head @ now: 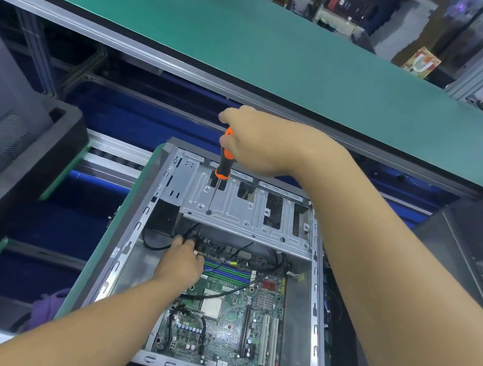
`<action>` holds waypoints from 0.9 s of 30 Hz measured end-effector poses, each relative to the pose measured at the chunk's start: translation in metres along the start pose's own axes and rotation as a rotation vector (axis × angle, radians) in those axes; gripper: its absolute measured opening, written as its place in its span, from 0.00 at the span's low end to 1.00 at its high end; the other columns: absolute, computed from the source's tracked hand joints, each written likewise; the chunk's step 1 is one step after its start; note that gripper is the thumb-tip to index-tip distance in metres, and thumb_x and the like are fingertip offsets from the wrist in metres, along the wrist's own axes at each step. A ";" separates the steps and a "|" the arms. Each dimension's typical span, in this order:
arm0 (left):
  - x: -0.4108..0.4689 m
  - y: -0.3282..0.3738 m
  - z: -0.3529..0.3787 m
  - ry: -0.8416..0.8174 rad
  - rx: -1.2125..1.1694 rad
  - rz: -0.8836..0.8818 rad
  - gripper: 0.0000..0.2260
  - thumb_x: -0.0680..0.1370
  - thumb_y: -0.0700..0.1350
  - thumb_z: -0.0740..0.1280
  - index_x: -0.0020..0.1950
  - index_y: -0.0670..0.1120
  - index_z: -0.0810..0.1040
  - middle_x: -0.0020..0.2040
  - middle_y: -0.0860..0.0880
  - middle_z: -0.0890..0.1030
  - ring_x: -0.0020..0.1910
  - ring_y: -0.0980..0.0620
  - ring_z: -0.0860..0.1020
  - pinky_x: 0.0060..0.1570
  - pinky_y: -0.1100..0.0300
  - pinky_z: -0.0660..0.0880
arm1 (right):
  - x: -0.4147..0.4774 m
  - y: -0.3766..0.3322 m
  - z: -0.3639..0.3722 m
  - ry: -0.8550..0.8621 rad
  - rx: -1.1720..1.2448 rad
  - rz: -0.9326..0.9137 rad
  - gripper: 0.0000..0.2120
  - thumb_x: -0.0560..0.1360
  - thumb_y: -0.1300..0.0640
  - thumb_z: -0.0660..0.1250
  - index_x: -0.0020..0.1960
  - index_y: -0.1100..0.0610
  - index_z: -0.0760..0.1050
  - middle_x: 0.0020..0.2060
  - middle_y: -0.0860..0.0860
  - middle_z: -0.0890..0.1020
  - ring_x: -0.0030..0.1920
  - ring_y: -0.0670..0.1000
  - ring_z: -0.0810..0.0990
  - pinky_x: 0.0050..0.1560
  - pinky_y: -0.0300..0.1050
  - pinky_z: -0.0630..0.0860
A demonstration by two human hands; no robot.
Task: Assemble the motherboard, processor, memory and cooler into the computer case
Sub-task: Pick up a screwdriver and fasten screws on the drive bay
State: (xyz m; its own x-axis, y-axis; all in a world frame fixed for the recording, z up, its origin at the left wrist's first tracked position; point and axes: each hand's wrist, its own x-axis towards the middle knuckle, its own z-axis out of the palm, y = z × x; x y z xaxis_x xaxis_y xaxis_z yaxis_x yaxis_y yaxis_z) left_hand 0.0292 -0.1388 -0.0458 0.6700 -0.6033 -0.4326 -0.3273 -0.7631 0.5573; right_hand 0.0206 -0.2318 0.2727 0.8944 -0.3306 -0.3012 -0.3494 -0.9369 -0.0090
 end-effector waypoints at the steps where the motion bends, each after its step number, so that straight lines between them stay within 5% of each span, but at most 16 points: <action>1: 0.001 0.000 0.000 -0.001 0.003 0.001 0.21 0.82 0.48 0.57 0.73 0.41 0.66 0.74 0.45 0.60 0.63 0.44 0.73 0.60 0.52 0.73 | 0.000 0.002 0.001 0.030 0.011 -0.021 0.12 0.85 0.55 0.56 0.65 0.59 0.68 0.55 0.54 0.76 0.47 0.58 0.76 0.48 0.53 0.73; 6: 0.003 -0.001 -0.002 0.004 0.013 0.007 0.21 0.81 0.47 0.57 0.72 0.40 0.67 0.74 0.44 0.61 0.62 0.43 0.74 0.58 0.53 0.73 | -0.002 0.002 0.007 0.126 -0.052 -0.030 0.10 0.85 0.51 0.57 0.59 0.57 0.70 0.48 0.55 0.79 0.41 0.57 0.76 0.31 0.47 0.63; 12: 0.002 -0.001 -0.001 0.006 0.039 -0.003 0.22 0.81 0.48 0.56 0.74 0.41 0.66 0.75 0.46 0.60 0.62 0.45 0.74 0.56 0.54 0.73 | -0.010 0.004 0.013 0.043 0.121 -0.032 0.08 0.83 0.58 0.55 0.59 0.60 0.67 0.54 0.55 0.69 0.46 0.55 0.71 0.41 0.49 0.64; 15: 0.002 -0.001 0.000 0.019 0.051 0.001 0.22 0.81 0.48 0.57 0.73 0.42 0.66 0.75 0.45 0.60 0.64 0.44 0.73 0.57 0.54 0.72 | -0.014 0.009 0.010 0.068 0.193 -0.099 0.09 0.82 0.62 0.59 0.62 0.58 0.66 0.45 0.48 0.71 0.39 0.50 0.69 0.36 0.45 0.63; 27: 0.003 -0.003 0.000 0.050 0.025 -0.019 0.22 0.80 0.49 0.59 0.73 0.43 0.67 0.77 0.46 0.60 0.66 0.45 0.72 0.57 0.56 0.71 | -0.008 0.010 0.010 0.212 0.008 -0.047 0.15 0.79 0.47 0.69 0.59 0.57 0.77 0.47 0.53 0.77 0.51 0.58 0.79 0.34 0.45 0.66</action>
State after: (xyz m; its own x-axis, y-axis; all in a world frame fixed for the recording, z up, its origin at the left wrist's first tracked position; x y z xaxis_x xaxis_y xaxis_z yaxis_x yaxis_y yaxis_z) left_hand 0.0321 -0.1382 -0.0492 0.7084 -0.5765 -0.4071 -0.3302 -0.7806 0.5307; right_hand 0.0069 -0.2377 0.2653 0.9480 -0.3043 -0.0932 -0.3079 -0.9511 -0.0263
